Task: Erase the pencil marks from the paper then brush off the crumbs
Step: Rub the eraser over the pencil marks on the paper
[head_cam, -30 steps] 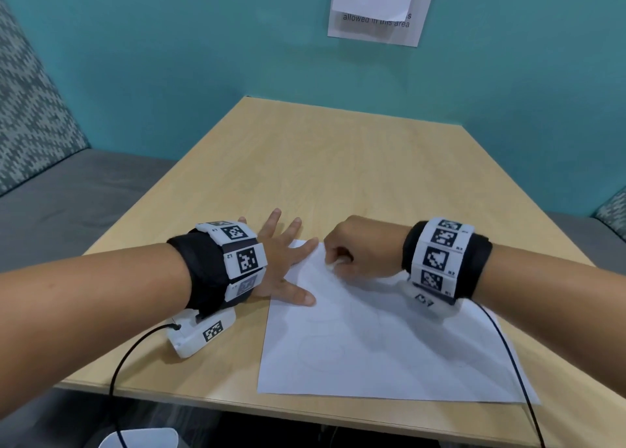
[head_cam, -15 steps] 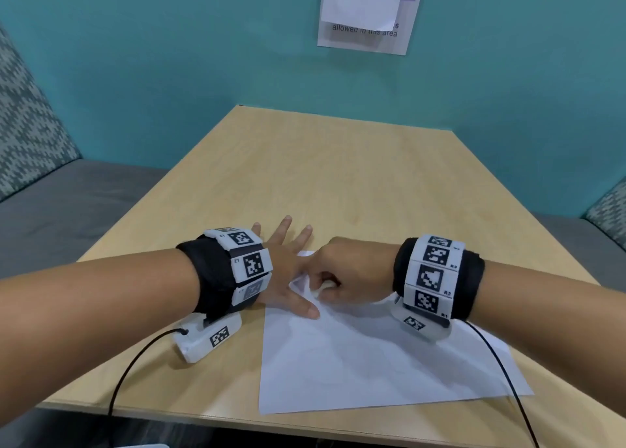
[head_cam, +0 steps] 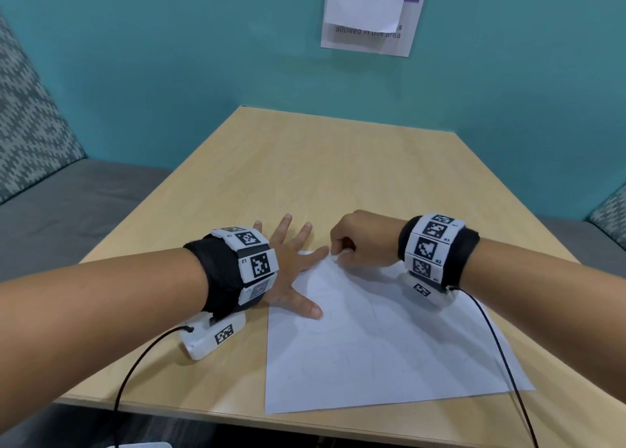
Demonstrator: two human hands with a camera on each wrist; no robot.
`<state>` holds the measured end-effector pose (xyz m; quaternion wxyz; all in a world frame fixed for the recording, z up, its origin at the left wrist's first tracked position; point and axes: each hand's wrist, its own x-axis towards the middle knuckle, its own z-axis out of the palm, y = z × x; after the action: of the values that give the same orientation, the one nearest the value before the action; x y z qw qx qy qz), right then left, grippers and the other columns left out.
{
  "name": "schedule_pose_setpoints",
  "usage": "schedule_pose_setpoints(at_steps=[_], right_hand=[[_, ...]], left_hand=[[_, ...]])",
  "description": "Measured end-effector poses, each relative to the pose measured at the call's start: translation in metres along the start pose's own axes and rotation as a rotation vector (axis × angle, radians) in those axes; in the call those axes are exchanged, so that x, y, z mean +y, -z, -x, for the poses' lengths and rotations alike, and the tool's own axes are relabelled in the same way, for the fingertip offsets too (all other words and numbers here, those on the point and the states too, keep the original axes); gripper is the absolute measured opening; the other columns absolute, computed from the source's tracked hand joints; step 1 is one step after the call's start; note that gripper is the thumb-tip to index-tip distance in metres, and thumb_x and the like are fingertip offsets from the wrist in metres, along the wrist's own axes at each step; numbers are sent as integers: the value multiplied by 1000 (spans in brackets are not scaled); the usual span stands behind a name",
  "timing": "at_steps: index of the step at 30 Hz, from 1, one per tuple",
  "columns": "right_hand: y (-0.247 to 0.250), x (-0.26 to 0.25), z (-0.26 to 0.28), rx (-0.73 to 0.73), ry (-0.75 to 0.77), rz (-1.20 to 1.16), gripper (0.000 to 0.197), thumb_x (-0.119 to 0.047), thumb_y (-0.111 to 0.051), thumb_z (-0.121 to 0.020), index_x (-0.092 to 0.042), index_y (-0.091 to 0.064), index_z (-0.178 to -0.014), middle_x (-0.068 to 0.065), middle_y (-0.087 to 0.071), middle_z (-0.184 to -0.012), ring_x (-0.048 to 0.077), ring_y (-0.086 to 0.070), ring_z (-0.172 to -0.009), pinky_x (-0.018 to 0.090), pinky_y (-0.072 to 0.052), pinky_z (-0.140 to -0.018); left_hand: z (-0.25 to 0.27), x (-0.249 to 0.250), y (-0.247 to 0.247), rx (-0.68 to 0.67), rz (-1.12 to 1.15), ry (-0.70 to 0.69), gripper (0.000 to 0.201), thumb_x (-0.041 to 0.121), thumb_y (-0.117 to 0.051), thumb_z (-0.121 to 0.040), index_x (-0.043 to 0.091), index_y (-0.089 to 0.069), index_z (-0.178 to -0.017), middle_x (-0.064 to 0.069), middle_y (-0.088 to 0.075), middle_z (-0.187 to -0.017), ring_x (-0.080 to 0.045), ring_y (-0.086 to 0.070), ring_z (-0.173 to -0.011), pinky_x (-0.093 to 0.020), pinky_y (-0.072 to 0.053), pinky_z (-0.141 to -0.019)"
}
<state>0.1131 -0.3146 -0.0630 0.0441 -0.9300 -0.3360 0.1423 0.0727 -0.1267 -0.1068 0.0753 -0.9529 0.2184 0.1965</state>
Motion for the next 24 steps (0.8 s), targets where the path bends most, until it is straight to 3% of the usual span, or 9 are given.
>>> schedule_pose_setpoints(at_steps=[5,9,11,15,18,20,24], right_hand=[[-15,-32,19,-113,149,-33,15,-13,-56,-83,-12,-70,-89,-2,-67,-74,10,-55,-59,27,-50,-63],[0,-5,8,-21,32,7,13,-16,-59,-83,-13,-70,-90,-1,-69,-80,16,-60,-69,34,-55,-71],[-2,-7,8,-3,33,19,11,-14,-58,-83,-12,-69,-84,-1,-67,-76,16,-58,-66,36,-55,-69],[-17,-40,26,-106,170,-24,19,-11,-55,-82,-21,-53,-66,-5,-57,-61,11,-48,-53,26,-43,-56],[-5,-15,14,-36,79,31,8,-10,-56,-82,-10,-60,-75,-2,-64,-69,18,-55,-60,28,-47,-60],[-1,-4,12,15,30,35,12,-11,-55,-83,-9,-67,-81,-1,-65,-72,18,-55,-63,30,-47,-62],[-19,-36,27,-78,155,22,17,-8,-50,-80,-10,-54,-63,6,-56,-57,21,-45,-51,36,-45,-55]], left_hand=[[0,0,1,-9,11,-22,110,90,-48,-69,54,19,-148,-2,31,-161,-37,38,-141,-75,10,-108],[-1,-1,0,-13,10,4,114,92,-46,-68,50,20,-150,0,31,-161,-35,38,-141,-74,8,-108],[-1,-1,0,-18,13,6,114,91,-46,-68,50,21,-149,1,31,-161,-35,39,-141,-74,8,-108],[-2,0,0,-15,3,-7,110,91,-46,-69,51,18,-150,-2,29,-162,-38,37,-141,-76,8,-108],[-1,-1,1,-31,12,2,113,91,-46,-68,50,22,-149,0,30,-161,-36,38,-142,-74,8,-109],[-1,-1,1,-35,13,11,114,92,-45,-68,48,22,-150,1,31,-161,-35,38,-142,-74,8,-109],[-3,-2,-1,-28,-5,-6,113,93,-43,-68,48,21,-150,-1,30,-162,-37,37,-142,-75,7,-108]])
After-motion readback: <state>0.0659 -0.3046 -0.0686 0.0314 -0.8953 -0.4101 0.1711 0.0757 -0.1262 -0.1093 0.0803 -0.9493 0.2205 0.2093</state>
